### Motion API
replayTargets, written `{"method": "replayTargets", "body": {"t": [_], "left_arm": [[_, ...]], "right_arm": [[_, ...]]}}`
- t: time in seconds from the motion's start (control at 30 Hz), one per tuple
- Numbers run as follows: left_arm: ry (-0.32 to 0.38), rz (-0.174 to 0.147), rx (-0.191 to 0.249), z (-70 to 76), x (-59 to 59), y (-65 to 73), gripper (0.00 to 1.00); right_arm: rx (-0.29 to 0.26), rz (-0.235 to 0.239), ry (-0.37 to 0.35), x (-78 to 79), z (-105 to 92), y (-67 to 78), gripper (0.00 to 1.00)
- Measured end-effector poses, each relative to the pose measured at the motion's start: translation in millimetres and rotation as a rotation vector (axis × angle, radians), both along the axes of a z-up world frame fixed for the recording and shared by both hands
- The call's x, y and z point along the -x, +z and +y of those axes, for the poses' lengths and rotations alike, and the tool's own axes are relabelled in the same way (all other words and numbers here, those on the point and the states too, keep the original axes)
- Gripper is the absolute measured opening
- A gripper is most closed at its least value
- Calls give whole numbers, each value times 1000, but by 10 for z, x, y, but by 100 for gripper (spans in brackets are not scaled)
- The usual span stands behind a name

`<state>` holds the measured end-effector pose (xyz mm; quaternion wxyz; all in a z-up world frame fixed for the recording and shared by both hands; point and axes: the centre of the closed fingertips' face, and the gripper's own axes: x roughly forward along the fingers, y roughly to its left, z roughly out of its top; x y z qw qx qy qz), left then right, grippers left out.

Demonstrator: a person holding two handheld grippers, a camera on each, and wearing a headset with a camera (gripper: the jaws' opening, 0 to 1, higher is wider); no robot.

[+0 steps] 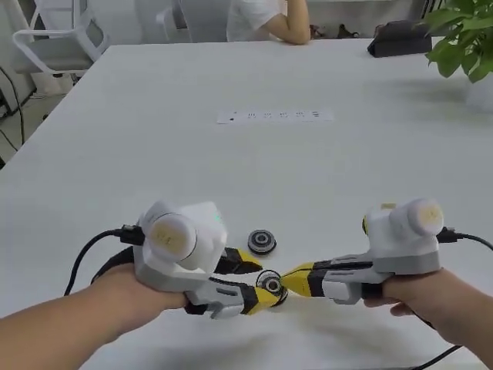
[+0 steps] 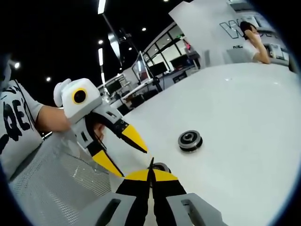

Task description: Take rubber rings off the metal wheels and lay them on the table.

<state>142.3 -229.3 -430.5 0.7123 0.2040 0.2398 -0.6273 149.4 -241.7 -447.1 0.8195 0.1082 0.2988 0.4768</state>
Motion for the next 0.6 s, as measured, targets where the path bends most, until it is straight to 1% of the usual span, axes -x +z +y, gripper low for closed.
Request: {"method": "replayTargets", "body": {"t": [0.27, 0.47, 0.6], "left_arm": [[21, -2, 13, 127, -3, 98, 34], [31, -6, 30, 217, -6, 194, 41], [45, -8, 31, 303, -32, 219, 45]], "right_arm": [[-8, -11, 24, 5, 64, 95, 0], [-28, -20, 31, -18, 111, 196, 0], [-21, -22, 43, -33, 142, 210, 0]]}}
